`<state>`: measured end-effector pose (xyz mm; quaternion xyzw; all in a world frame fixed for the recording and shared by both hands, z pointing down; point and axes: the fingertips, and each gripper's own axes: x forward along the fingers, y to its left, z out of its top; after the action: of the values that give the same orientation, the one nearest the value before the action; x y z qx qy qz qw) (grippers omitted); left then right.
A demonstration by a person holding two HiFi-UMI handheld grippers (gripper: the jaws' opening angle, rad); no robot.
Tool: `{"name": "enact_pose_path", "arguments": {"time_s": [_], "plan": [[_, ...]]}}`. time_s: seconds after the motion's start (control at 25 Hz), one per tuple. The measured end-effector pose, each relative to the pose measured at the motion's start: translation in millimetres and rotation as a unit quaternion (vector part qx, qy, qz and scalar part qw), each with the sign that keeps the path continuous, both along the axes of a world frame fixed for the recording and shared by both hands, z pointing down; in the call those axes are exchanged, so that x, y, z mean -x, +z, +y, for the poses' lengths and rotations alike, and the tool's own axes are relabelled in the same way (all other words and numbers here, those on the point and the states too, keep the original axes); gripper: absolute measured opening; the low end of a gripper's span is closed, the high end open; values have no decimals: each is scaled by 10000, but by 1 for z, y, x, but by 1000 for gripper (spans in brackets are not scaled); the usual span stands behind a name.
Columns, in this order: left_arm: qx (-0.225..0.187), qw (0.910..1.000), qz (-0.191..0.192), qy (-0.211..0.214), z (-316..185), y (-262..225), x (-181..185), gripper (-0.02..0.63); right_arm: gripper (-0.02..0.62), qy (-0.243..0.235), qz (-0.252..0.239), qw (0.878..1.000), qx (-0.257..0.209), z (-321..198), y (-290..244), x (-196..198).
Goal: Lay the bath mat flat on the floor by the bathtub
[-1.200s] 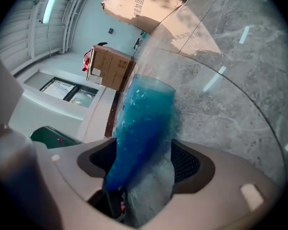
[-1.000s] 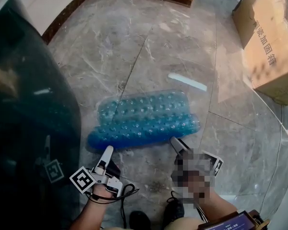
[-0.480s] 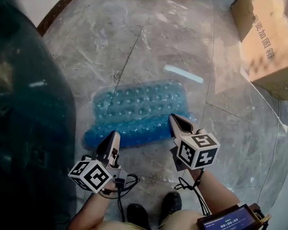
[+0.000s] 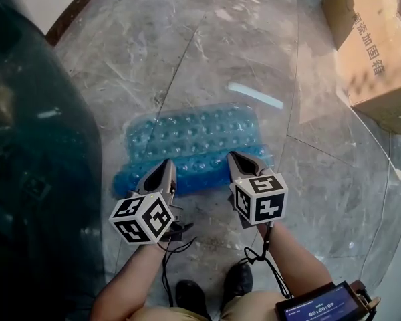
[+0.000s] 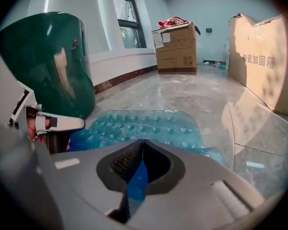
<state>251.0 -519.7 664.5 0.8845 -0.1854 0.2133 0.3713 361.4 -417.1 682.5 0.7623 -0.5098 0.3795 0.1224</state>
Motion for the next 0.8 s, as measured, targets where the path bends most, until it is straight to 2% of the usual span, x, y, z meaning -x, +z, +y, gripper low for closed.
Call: {"name": "enact_pose_path", "arguments": {"time_s": [0.16, 0.28, 0.44, 0.6, 0.68, 0.8], "plan": [[-261, 9986, -341, 311, 12, 6, -1, 5, 9, -109, 286, 9994, 176, 7, -1, 6], [-258, 9970, -524, 515, 26, 7, 2, 6, 9, -167, 470, 9972, 556, 22, 2, 20], [-150, 9951, -787, 580, 44, 6, 21, 6, 9, -85, 336, 9948, 953, 58, 4, 52], [-369, 9911, -1021, 764, 53, 12, 37, 6, 9, -197, 251, 9933, 1113, 72, -3, 67], [-439, 9893, -1086, 872, 58, 20, 46, 6, 9, -130, 177, 9949, 986, 72, -15, 77], [-523, 9911, -913, 811, 59, 26, 51, 5, 9, 133, 414, 9981, 436, 52, -43, 68]]}}
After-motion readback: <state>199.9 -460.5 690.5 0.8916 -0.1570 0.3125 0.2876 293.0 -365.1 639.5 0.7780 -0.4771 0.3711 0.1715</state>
